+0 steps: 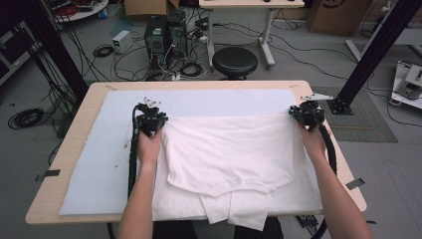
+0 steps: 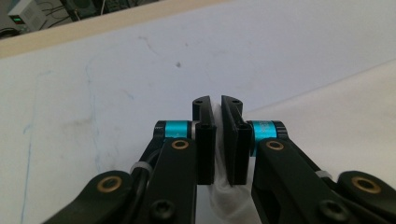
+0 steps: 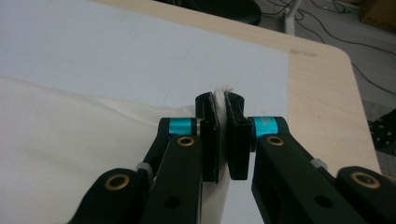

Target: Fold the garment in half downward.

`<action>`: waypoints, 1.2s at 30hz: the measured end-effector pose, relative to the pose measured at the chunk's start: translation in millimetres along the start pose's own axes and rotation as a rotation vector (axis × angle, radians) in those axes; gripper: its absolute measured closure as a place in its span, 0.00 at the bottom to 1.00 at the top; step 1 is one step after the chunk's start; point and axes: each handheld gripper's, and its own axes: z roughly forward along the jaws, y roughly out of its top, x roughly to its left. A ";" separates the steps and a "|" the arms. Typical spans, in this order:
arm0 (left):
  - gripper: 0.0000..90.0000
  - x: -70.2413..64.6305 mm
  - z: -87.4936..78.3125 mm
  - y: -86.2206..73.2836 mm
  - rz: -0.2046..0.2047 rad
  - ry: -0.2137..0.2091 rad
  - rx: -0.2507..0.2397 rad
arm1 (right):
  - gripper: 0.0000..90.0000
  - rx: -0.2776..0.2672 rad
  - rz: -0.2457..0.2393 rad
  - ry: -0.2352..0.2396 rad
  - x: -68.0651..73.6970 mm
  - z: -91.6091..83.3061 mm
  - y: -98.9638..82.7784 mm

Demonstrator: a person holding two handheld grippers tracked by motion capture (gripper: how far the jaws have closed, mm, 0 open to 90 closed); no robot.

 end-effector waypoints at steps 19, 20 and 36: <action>0.54 -42.5 -99.8 -79.3 -0.051 -0.112 -0.083 | 0.64 -0.067 0.056 0.016 23.7 -87.9 -67.1; 0.54 -45.4 -104.4 -89.2 -0.073 -0.140 -0.079 | 0.66 -0.061 0.050 0.039 26.8 -95.1 -76.3; 0.88 -73.2 -117.1 -123.0 -0.068 -0.267 0.118 | 0.98 0.139 -0.016 0.222 63.0 -120.2 -134.4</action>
